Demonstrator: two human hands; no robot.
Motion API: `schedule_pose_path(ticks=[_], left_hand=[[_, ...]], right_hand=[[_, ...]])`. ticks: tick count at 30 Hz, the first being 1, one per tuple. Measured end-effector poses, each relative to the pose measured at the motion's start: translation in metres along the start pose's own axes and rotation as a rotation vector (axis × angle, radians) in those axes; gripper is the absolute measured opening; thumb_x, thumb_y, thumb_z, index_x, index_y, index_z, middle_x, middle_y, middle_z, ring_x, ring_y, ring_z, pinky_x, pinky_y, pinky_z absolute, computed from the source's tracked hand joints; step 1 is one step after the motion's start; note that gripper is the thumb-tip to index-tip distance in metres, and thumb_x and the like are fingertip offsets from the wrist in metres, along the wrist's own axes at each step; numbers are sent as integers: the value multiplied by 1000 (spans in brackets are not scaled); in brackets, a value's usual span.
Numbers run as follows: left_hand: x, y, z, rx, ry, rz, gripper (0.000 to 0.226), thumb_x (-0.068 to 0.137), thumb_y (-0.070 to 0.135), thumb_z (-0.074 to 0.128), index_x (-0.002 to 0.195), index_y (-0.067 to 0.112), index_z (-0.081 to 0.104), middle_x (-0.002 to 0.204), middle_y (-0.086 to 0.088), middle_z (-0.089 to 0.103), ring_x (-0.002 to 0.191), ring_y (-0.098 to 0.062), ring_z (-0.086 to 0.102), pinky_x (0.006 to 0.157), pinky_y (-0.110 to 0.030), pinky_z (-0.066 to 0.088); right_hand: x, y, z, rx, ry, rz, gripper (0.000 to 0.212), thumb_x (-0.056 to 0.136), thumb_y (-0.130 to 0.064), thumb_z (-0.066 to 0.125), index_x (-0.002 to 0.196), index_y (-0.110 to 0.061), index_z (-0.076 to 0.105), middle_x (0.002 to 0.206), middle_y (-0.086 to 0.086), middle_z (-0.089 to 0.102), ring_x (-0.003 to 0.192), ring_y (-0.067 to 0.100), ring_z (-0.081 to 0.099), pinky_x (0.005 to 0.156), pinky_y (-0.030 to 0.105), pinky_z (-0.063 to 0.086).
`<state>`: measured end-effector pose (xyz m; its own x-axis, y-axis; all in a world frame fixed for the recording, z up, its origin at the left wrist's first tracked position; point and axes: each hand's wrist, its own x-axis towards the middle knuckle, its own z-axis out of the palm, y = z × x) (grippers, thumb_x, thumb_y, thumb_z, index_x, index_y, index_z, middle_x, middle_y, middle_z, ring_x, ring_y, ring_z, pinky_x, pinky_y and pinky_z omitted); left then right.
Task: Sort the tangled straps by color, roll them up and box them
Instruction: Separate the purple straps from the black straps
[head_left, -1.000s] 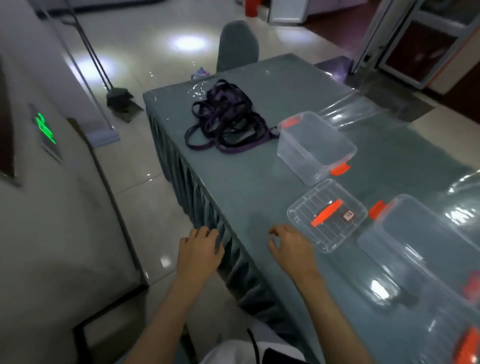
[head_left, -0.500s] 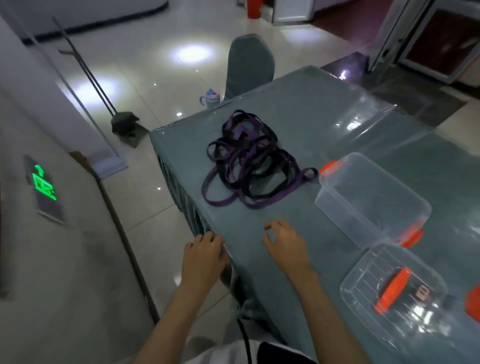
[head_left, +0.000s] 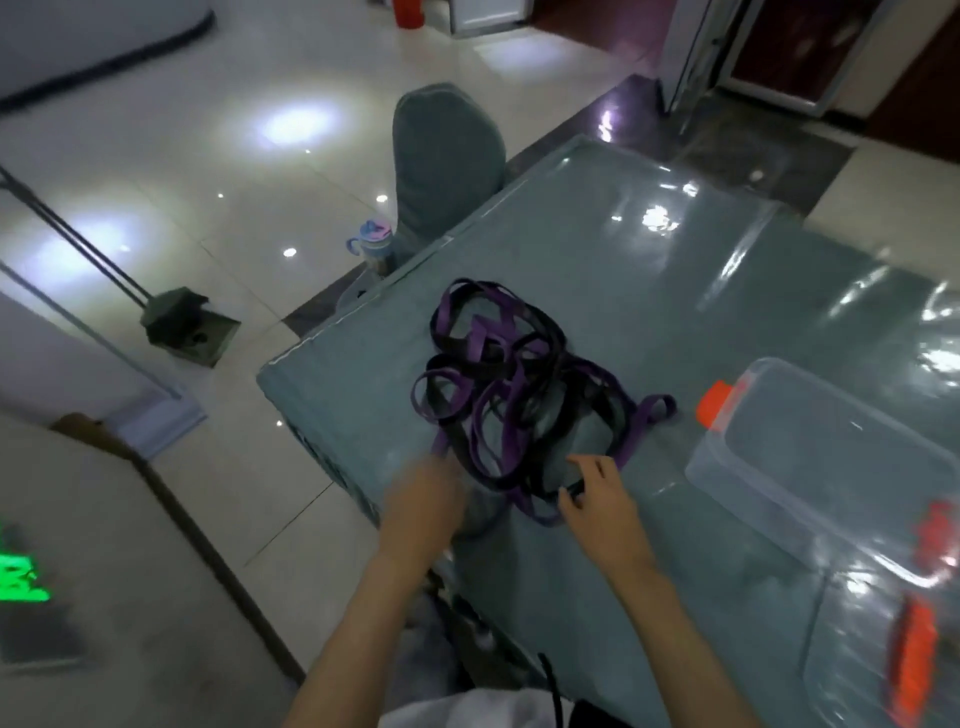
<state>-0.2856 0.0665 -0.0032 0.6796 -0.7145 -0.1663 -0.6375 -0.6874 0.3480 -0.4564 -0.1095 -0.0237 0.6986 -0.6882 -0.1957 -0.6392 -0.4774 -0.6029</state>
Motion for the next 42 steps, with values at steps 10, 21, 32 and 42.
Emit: schedule_pose_path(ticks=[10,21,32,42], left_hand=[[118,-39,-14,-91,-269,151,26,104,23,55,127,14,60,127,-9,53,115,-35,56,91,-51,54],[146,-39,5,-207,-352,394,22,101,19,64,123,17,69,120,-3,63,115,-24,59,97,-39,52],[159,32,-28,-1261,-411,-260,25,87,34,85,110,26,79,115,-6,79,113,-27,74,99,-40,59],[198,-13,-66,-1407,-73,-246,26,91,18,83,110,30,71,113,-8,78,96,-22,77,73,-28,61]], right_hand=[[53,-56,45,-107,-87,322,62,105,-55,52,156,-22,38,153,7,41,118,32,64,90,42,56],[62,-63,51,466,445,496,51,82,6,75,126,-19,66,107,0,71,104,26,71,94,46,59],[74,-113,39,448,408,37,24,101,-38,59,121,-28,49,114,-14,54,105,1,58,90,16,49],[88,-52,61,455,581,611,48,92,-10,78,136,-5,61,138,25,51,129,44,50,113,48,39]])
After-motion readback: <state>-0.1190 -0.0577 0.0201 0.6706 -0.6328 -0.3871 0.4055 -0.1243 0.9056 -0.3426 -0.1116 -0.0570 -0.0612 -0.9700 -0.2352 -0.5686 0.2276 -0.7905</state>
